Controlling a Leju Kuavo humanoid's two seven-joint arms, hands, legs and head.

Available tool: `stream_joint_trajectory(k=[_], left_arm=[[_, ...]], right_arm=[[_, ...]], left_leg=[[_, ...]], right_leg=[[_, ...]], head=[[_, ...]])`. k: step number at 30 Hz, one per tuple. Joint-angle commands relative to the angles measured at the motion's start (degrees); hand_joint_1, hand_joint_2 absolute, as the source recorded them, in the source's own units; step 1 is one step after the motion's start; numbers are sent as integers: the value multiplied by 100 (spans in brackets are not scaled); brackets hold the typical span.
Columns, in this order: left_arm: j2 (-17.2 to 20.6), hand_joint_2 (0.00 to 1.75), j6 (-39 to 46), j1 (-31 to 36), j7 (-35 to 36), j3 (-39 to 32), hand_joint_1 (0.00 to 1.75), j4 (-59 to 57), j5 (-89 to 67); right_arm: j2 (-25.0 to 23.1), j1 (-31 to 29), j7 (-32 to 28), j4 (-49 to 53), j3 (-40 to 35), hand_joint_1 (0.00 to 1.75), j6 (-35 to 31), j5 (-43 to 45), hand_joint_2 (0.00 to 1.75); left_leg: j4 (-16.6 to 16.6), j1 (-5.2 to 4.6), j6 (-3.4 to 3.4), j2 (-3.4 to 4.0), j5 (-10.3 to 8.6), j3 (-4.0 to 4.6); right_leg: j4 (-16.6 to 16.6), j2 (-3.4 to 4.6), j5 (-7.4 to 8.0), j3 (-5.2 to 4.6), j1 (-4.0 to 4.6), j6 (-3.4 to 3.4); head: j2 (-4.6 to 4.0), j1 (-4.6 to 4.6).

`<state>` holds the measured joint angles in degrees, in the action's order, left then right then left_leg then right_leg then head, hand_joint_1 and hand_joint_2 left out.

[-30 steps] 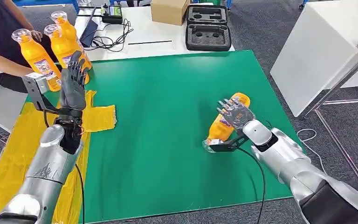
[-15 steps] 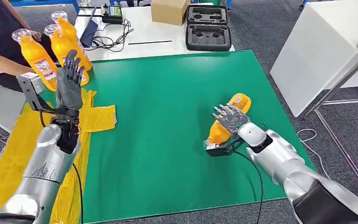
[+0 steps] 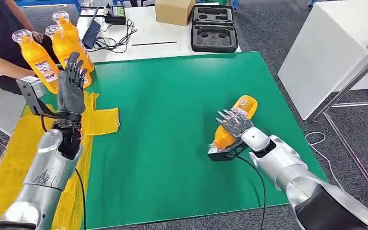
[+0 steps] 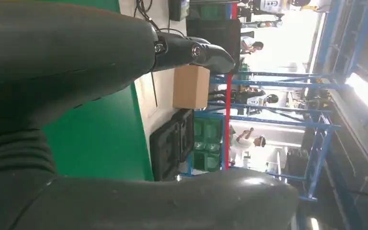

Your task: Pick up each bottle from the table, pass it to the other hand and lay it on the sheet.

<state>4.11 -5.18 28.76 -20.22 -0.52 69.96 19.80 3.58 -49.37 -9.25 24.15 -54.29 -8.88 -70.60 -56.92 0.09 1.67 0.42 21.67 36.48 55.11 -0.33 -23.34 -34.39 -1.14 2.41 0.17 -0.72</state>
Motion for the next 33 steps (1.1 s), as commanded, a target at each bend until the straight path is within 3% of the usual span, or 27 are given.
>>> stream_joint_trajectory(k=[1, 3, 4, 24, 33], left_arm=[[7, 0, -5, 142, 33, -1, 0, -187, 39], [-24, 0, -1, 238, 34, 36, 0, -285, 38], [-32, 0, -4, 244, 35, 44, 0, -291, 38], [-79, 0, -67, 338, 59, 122, 0, -330, 7], [-268, 0, -81, 367, 135, 244, 0, -242, -55]], right_arm=[[-78, -115, 11, -441, 250, 145, 183, 131, 175], [-38, -15, 28, -435, 314, 173, 183, 185, 175], [-31, 20, 31, -433, 326, 175, 164, 196, 175], [7, 334, 225, -349, 908, 175, 241, 609, 175], [-357, 395, 513, -343, 1513, 175, 82, 1010, 175]], left_leg=[[-7, 5, -9, -8, 13, -20], [-3, 5, -6, -12, 6, -10], [0, 4, -5, -14, 3, -8], [-1, 9, -9, -22, 8, -37], [-3, 8, -9, -14, 9, -35]], right_leg=[[4, -3, -12, 22, 5, -13], [0, -9, -7, 14, 5, -9], [-2, -11, -5, 12, 3, -7], [-5, -17, -11, 40, 8, -14], [-3, -10, -9, 36, 7, -13]], head=[[0, 0], [0, 0], [0, 2], [0, 2], [0, 0]])
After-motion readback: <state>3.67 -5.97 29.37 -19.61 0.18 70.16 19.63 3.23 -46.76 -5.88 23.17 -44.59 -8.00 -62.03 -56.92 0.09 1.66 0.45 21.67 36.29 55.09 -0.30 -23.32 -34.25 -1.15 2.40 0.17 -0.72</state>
